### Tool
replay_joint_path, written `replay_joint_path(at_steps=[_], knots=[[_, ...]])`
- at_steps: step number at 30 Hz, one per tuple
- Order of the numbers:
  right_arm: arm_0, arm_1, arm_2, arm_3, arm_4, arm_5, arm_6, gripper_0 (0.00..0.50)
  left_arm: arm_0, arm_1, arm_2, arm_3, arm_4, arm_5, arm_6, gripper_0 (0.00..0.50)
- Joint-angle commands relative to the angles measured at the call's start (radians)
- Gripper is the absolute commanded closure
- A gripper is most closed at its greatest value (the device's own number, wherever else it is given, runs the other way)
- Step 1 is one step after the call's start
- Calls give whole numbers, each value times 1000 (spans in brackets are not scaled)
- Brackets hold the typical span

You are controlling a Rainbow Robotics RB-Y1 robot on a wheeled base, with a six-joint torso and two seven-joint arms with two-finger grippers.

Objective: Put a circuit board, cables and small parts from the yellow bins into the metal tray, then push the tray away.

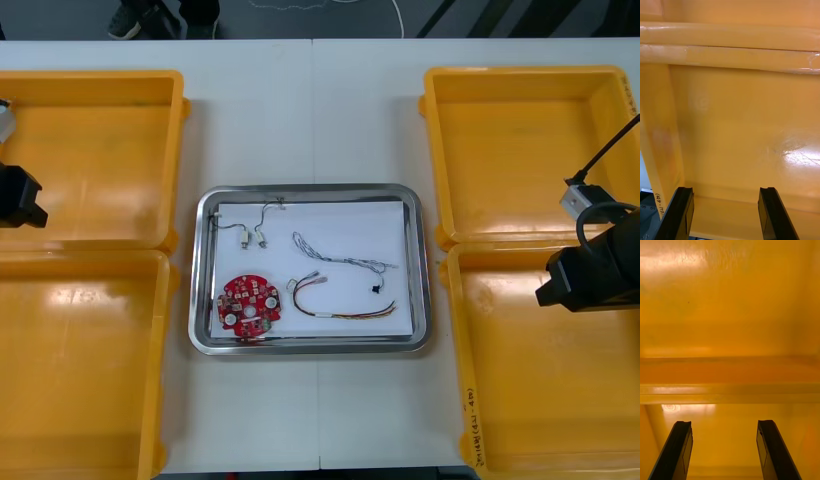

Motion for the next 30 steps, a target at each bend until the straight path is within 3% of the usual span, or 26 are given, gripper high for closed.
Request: replay_joint_path(at_steps=[1, 9, 19, 30], knots=[[-77, 7, 66, -25, -8, 5, -16, 0, 74, 44, 69, -80, 24, 7, -15, 0], [-198, 19, 212, -25, -12, 5, 9, 0, 171, 44, 155, -184, 58, 7, -24, 0], [-348, 66, 404, -25, 18, 5, 256, 0, 318, 44, 235, -304, 86, 7, -30, 0], [-394, 143, 462, -23, 38, 5, 474, 0, 410, 42, 263, -342, 113, 7, -44, 0]])
